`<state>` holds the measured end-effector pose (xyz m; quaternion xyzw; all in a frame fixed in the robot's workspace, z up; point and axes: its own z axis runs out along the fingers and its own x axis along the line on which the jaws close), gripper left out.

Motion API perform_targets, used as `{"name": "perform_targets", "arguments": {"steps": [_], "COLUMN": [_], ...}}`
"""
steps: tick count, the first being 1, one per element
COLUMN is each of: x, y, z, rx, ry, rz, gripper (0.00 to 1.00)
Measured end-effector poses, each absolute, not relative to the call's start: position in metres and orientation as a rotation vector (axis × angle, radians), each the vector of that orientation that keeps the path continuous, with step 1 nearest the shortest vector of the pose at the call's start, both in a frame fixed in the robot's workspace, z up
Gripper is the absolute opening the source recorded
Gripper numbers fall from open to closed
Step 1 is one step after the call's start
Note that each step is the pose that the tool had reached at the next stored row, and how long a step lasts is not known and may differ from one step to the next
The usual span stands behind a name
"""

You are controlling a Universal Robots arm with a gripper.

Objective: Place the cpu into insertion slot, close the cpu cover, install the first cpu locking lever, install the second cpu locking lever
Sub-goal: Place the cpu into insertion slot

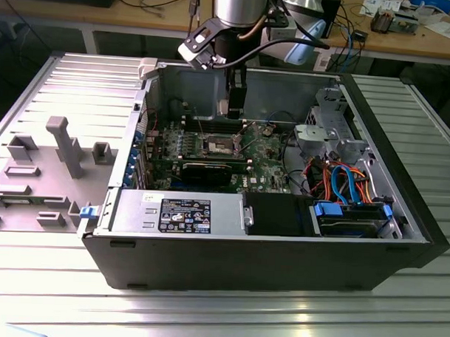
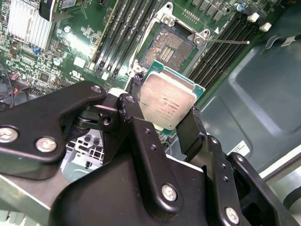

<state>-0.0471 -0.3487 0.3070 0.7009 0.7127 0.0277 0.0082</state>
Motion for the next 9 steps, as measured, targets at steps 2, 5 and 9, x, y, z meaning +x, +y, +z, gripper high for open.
{"name": "perform_targets", "arguments": {"steps": [2, 5, 9], "x": [-0.0473, -0.0474, -0.0474], "y": [-0.3486, -0.3485, -0.3485], "z": [0.3053, 0.3032, 0.301], "rx": [2.191, 2.191, 2.191], "ry": [2.227, 2.227, 2.227], "rz": [0.087, 0.087, 0.087], "gripper": [0.55, 0.55, 0.55]}}
